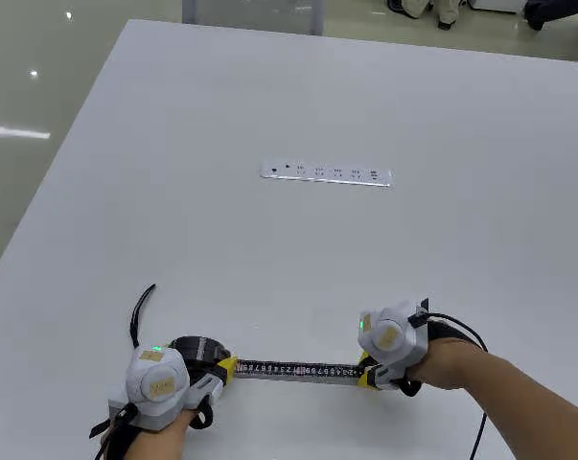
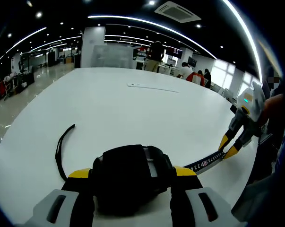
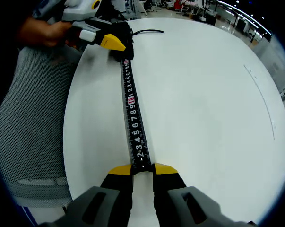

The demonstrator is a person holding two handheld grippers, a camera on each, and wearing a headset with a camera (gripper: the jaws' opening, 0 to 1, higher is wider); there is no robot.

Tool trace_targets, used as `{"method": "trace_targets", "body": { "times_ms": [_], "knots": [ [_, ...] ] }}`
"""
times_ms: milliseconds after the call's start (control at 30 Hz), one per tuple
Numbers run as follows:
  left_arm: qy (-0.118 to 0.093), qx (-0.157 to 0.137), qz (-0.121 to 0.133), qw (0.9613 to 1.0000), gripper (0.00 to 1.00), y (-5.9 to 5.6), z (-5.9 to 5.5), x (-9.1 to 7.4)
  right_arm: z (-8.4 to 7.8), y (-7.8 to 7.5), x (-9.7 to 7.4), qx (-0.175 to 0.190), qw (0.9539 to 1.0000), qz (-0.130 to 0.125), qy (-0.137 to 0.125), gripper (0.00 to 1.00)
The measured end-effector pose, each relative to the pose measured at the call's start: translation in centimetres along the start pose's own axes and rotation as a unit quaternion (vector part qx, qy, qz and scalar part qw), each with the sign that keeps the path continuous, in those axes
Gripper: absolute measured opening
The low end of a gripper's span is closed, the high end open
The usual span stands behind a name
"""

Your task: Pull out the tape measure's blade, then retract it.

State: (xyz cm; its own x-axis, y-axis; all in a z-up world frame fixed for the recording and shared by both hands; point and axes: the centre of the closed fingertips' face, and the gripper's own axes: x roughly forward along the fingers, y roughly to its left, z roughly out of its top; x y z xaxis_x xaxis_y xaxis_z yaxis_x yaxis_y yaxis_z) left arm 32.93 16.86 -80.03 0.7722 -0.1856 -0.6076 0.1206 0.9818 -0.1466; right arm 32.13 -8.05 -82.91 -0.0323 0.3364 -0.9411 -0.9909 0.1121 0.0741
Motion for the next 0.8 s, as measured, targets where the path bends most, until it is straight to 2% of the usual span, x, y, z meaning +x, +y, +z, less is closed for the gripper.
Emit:
{"method": "trace_targets", "body": {
  "times_ms": [800],
  "knots": [
    [0.001, 0.002, 0.000, 1.0000, 0.62, 0.0, 0.1, 0.0, 1.7, 0.3, 0.6, -0.002, 0.9999, 0.000, -0.010, 0.14]
  ]
}}
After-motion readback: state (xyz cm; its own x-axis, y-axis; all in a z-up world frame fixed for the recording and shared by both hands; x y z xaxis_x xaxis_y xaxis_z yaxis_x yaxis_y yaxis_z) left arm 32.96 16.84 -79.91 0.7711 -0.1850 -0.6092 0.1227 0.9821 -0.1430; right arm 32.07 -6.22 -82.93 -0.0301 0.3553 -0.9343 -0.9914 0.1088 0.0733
